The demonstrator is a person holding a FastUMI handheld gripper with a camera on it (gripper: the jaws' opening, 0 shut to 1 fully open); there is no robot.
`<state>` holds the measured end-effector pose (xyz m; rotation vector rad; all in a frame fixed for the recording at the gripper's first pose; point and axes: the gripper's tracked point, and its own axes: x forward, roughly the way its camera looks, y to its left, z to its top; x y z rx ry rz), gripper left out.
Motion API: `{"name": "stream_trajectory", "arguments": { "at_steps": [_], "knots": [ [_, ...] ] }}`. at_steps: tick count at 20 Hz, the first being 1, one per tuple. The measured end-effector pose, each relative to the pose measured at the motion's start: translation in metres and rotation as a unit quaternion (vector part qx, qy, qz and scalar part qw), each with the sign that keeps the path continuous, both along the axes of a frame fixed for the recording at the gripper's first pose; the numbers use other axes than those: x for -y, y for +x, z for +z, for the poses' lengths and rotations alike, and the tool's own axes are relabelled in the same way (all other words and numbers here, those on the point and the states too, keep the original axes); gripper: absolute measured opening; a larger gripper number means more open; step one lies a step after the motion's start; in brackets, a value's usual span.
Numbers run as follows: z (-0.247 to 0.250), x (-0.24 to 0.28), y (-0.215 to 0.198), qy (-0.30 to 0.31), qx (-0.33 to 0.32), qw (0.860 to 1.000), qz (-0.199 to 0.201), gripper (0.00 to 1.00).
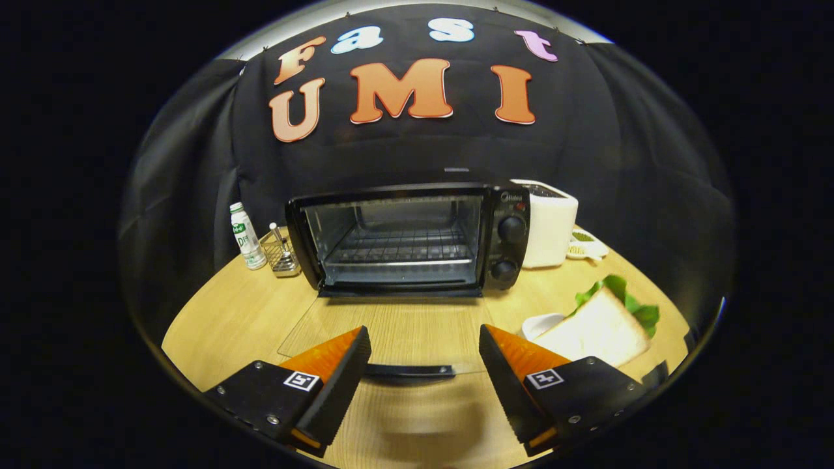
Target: Open the toaster oven, put the food inside, and close the toaster oven door.
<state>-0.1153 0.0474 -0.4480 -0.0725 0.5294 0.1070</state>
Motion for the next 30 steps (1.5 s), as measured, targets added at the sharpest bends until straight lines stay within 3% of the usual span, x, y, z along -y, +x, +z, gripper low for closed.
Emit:
{"name": "stream_trajectory", "arguments": {
  "at_steps": [9, 14, 19, 22, 30],
  "knots": [
    [0.069, 0.089, 0.052, 0.018, -0.034, 0.999, 0.032, 1.0],
    [0.059, 0.142, 0.058, 0.038, -0.129, 0.989, 0.058, 0.99],
    [0.027, 0.176, 0.041, 0.086, -0.267, 0.957, 0.08, 0.99],
    [0.012, 0.178, 0.029, 0.127, -0.337, 0.929, 0.088, 0.99],
    [-0.027, 0.185, 0.003, 0.142, -0.45, 0.877, 0.092, 0.97]
  ]
}}
